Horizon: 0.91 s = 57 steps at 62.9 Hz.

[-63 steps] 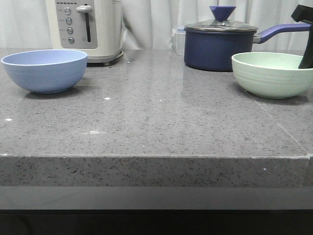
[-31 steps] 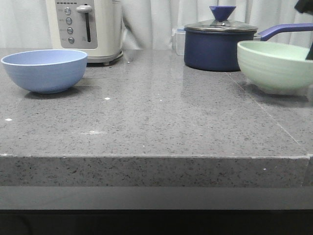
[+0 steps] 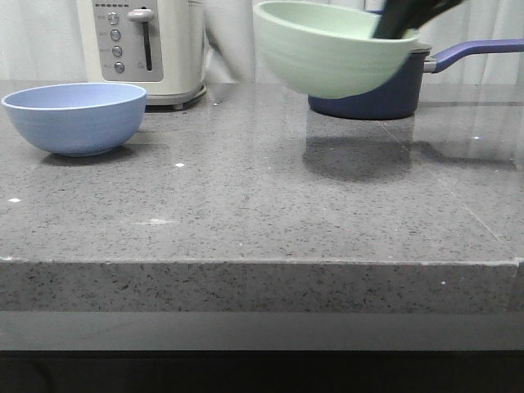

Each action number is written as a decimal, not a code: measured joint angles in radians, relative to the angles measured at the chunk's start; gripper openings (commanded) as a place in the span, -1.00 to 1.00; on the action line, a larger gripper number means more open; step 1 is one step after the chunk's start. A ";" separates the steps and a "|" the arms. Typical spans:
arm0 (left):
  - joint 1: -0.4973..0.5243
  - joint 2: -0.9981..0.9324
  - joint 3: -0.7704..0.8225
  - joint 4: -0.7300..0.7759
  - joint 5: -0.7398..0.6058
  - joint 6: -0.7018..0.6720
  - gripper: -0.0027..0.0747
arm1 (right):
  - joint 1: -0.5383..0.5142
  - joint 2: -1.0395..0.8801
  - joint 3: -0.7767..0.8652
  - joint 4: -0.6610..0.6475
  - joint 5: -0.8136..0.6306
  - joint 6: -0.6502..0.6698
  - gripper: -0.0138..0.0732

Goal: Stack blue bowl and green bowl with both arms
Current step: 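Lift the green bowl with the right gripper and set it mid-table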

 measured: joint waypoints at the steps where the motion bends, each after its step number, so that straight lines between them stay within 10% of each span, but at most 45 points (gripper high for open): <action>1: 0.000 0.000 0.000 0.000 0.000 0.000 0.29 | 0.019 0.008 -0.010 -0.011 0.000 0.008 -0.81; 57: 0.000 0.000 0.000 0.000 0.000 0.000 0.29 | 0.177 0.194 -0.126 -0.191 -0.015 0.144 -0.45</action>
